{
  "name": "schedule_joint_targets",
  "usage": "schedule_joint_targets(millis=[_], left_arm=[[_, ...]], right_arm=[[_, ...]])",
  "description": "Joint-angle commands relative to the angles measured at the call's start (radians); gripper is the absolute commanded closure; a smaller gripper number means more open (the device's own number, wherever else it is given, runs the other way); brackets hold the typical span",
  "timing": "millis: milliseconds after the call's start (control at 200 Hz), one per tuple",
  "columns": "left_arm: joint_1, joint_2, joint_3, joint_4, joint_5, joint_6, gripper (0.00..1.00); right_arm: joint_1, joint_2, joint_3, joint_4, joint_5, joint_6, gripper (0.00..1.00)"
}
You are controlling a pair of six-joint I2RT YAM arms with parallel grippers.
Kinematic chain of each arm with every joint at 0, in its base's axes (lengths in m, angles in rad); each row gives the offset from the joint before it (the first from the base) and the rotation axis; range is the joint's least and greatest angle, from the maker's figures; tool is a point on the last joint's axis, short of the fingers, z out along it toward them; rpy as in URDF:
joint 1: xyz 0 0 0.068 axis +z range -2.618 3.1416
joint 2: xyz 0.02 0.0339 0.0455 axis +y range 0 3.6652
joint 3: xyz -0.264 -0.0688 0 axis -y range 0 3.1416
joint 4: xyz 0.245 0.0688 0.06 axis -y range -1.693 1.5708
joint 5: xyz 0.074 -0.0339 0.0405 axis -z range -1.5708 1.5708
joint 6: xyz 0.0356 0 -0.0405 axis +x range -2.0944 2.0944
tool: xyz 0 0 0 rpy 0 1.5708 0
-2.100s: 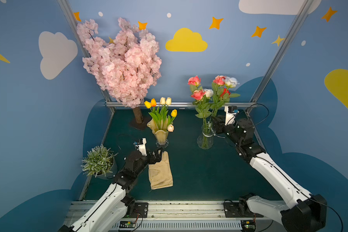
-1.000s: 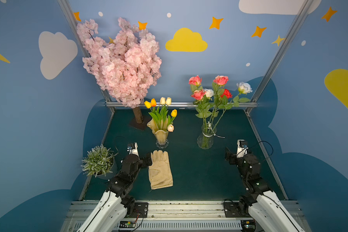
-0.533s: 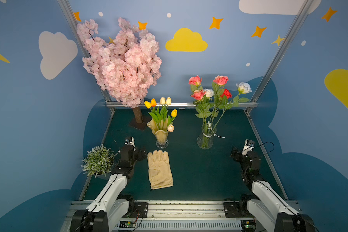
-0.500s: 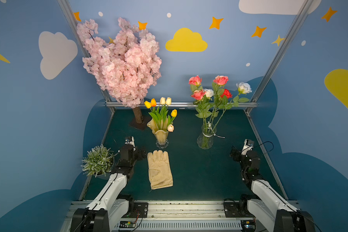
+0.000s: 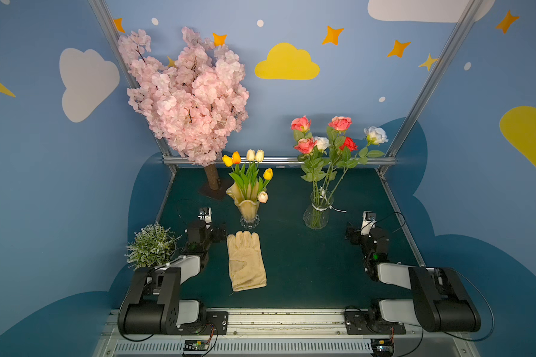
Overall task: Arrange the flowers in different vases according to their variety
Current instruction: Reset both arms
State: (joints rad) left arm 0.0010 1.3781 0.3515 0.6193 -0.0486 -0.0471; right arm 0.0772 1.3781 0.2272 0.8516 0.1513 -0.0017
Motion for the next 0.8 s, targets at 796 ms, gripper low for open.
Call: schedule_joint_targets(millis=[796], left_arm=[[0.023,0.159,0.052,0.185,0.073,0.049,0.00]], right_arm=[[-0.020,0.096,0.245,-0.253,-0.119,-0.045,0.02]])
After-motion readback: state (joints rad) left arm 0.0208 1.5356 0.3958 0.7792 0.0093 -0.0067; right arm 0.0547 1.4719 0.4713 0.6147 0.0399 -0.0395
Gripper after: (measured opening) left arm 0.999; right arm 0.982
